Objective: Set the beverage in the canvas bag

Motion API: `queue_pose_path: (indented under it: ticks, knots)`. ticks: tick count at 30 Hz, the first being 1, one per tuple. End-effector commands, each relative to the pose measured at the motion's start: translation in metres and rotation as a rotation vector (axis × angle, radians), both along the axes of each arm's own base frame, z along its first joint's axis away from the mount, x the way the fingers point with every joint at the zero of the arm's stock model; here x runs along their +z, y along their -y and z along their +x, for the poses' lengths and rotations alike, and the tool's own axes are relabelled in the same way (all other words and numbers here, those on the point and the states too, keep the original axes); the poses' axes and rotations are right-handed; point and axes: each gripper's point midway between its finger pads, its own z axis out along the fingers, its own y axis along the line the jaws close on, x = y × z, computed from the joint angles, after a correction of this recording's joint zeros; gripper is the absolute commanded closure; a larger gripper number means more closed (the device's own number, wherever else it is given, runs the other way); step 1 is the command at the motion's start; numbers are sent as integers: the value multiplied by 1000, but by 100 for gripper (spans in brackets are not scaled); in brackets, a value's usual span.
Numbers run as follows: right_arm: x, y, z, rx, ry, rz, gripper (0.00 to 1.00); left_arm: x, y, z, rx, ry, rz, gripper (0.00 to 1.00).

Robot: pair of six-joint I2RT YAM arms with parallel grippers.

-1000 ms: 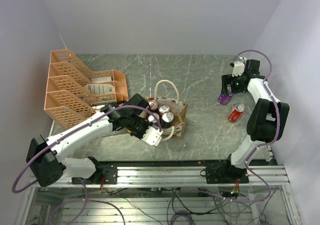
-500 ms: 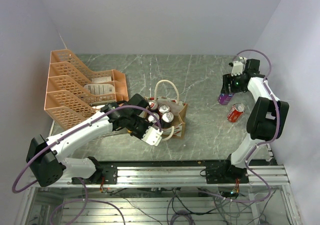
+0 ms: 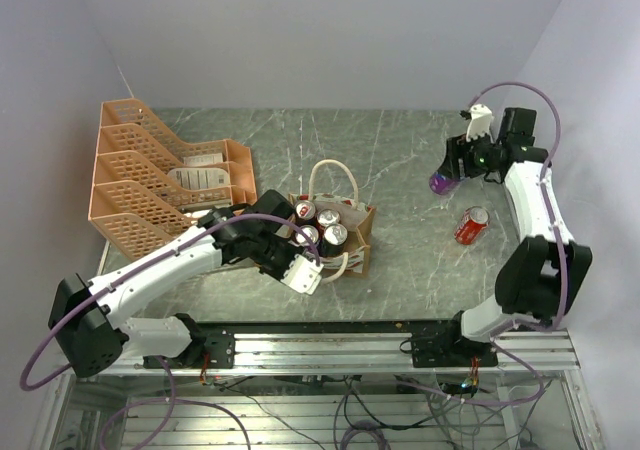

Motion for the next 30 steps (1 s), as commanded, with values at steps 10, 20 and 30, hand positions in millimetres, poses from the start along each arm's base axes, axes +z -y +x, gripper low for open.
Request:
queue_pose_path:
  ticks: [10, 20, 30]
  knots:
    - [137, -169, -106, 619, 398, 63, 100, 7, 8, -5, -29, 0, -48, 93]
    - [140, -223, -140, 836, 383, 90, 100, 5, 10, -4, -26, -8, -39, 93]
    - [133, -257, -142, 903, 345, 106, 100, 6, 9, -3, -22, -6, -38, 93]
